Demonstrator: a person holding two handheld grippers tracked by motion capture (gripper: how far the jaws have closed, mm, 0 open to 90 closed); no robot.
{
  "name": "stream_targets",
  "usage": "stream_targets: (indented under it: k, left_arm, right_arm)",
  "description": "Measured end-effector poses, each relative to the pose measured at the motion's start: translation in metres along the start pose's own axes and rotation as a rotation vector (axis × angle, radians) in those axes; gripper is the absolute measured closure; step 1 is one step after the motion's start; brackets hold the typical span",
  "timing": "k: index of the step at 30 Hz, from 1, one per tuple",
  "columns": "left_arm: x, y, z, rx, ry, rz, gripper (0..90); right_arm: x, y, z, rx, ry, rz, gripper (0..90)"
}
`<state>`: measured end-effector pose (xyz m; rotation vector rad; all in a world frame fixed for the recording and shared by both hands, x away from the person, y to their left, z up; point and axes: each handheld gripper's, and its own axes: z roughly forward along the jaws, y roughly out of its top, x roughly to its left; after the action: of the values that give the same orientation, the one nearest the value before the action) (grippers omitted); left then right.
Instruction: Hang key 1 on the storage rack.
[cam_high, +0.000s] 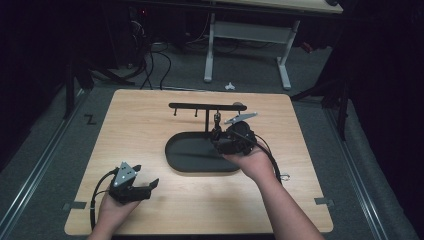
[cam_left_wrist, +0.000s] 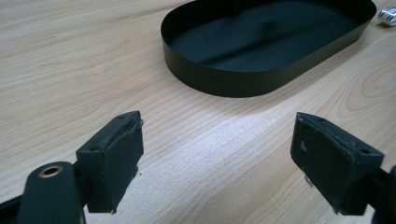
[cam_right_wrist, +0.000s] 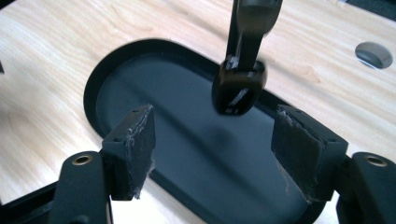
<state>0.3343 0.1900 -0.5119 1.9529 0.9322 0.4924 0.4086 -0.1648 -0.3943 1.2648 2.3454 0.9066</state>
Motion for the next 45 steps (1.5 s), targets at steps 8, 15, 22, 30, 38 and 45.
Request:
stream_targets:
  k: [8,15,22,30,38,45]
  left_arm:
    - [-0.001,0.0,0.002,0.005,0.0,0.004,17.7]
    - [-0.002,-0.001,0.003,0.014,-0.002,0.009,17.6]
    - [-0.002,-0.002,0.002,0.015,0.001,0.012,17.5]
    - [-0.003,-0.001,0.004,0.025,0.001,0.016,17.5]
    - [-0.004,-0.001,0.005,0.031,-0.01,0.018,17.5]
    - [-0.003,-0.001,0.006,0.04,-0.017,0.023,17.5]
  right_arm:
    - [0.0,-0.029,-0.002,-0.018,0.005,0.008,31.0]
    - [0.0,-0.059,-0.001,-0.022,0.014,0.023,30.7]
    - [-0.012,-0.092,-0.004,-0.033,0.014,0.065,33.6]
    - [-0.034,-0.121,-0.019,-0.022,-0.02,0.102,37.8]
    - [-0.053,-0.138,-0.027,0.041,-0.082,0.12,46.1]
    - [-0.064,-0.144,-0.026,0.094,-0.104,0.141,53.6]
